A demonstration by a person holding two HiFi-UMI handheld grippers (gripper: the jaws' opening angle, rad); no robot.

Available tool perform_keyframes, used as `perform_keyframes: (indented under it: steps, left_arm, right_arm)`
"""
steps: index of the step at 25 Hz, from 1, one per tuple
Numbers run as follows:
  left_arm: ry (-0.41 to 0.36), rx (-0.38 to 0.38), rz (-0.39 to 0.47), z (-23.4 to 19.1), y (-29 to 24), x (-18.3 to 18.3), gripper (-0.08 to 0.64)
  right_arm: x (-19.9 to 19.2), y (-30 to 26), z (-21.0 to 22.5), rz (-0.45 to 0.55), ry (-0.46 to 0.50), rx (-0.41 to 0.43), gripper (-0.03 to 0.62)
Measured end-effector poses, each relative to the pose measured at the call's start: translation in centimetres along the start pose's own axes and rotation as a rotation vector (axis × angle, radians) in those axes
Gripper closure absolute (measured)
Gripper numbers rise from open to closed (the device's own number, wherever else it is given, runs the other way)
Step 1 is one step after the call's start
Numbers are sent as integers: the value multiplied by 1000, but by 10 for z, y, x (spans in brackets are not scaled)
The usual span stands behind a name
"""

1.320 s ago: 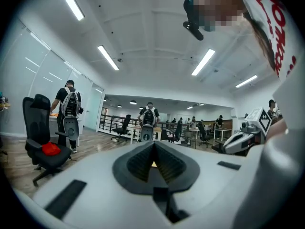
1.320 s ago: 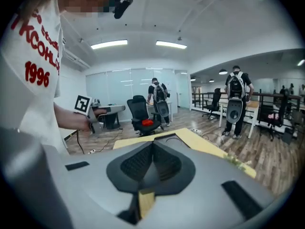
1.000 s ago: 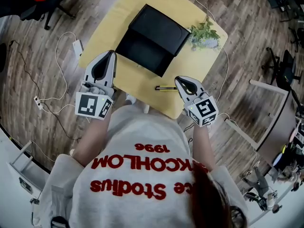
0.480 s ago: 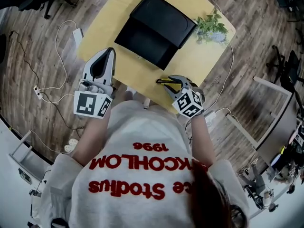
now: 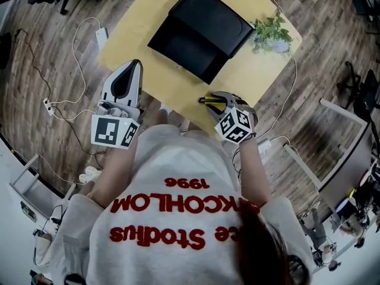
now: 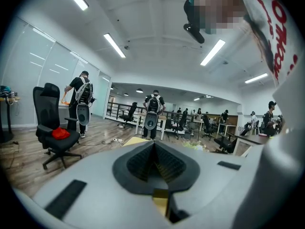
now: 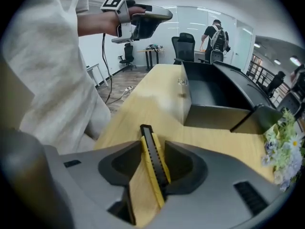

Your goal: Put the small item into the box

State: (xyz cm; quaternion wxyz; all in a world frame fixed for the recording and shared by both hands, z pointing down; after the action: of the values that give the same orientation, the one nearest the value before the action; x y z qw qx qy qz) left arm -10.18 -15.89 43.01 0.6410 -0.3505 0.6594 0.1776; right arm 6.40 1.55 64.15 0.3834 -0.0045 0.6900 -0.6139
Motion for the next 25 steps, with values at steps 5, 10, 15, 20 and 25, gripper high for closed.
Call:
perform_keyframes:
  steps: [5,10,15,20,25]
  left_arm:
    - [-7,11,15,-2,1,5,554]
    - [-20,13,44,-1,3,15,554]
    - [-50,5,77,1,3,29,554]
    - [-71,-8,121,4,2,49,554]
    - [-87,-18,169,5,1,68,554]
  right_arm:
    - [3,5,1,48,-80,13,462]
    - [16,28,13,224,-234,-23,468]
    - [30,61,26,387,-322,-63,472]
    - [54,104,44,565,-363,-160,479]
    - [84,157,67,706,-346,-307,480]
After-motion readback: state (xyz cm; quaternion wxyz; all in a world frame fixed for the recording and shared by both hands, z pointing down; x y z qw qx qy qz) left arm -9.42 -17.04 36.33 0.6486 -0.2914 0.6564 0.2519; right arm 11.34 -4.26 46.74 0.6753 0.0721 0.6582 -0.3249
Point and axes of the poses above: the fingertips, and each gripper's own axes: y backward along the fingers, z to its right, x out of its top, the point moved 2 cm from there along y, backward along the fingers, and after that the axes turned 2 degrees about -x, right-handed, at the moved point
